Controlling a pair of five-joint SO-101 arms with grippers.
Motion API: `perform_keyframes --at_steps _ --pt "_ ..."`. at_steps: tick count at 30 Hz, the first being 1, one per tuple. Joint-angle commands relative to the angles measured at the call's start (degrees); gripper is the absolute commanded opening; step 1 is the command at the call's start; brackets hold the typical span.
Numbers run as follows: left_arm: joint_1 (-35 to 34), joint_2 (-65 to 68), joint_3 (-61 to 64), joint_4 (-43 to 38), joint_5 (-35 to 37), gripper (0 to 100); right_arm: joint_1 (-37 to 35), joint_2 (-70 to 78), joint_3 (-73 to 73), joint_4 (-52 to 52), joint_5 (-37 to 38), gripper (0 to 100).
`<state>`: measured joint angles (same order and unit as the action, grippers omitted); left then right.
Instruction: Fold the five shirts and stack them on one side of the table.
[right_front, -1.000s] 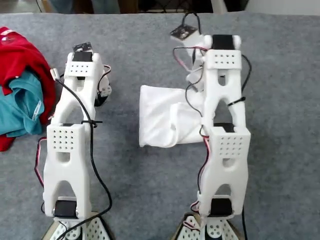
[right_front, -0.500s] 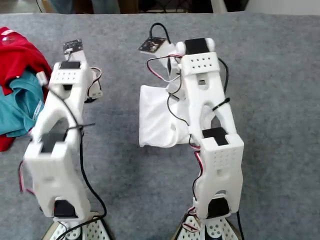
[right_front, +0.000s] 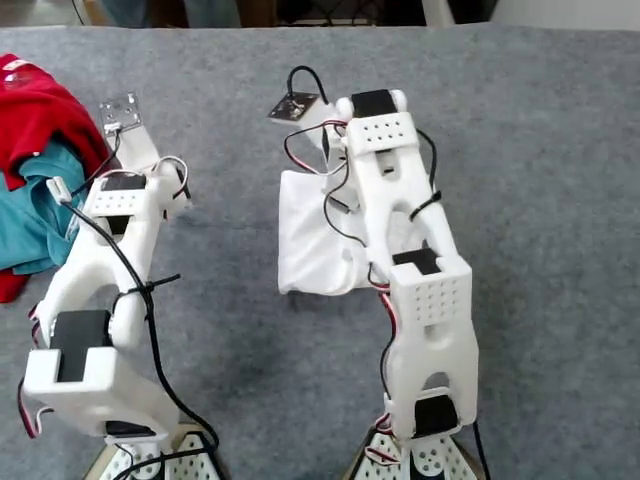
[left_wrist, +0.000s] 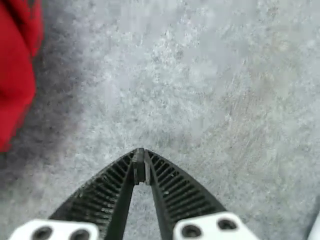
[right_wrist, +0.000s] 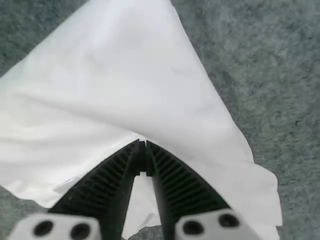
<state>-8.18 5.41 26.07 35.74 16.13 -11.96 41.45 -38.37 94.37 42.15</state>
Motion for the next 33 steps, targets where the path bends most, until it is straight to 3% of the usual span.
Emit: perform_keyframes --at_steps 1,7,27,33 --pt "-0.3 -0.1 -3.4 -0.4 0.1 3 -2.2 -3.4 -3.4 1.1 -0.7 1.5" --pt "0.0 0.4 -5.2 2.3 0.0 3 -5.6 1.3 -0.7 -0.3 -2.9 1.5" --pt "-0.2 0.4 -5.1 2.1 0.0 3 5.0 1.9 -0.1 6.8 -2.9 1.5" --pt "-0.3 0.4 -5.1 2.1 0.0 3 10.6 -7.9 11.0 6.7 -2.8 1.5"
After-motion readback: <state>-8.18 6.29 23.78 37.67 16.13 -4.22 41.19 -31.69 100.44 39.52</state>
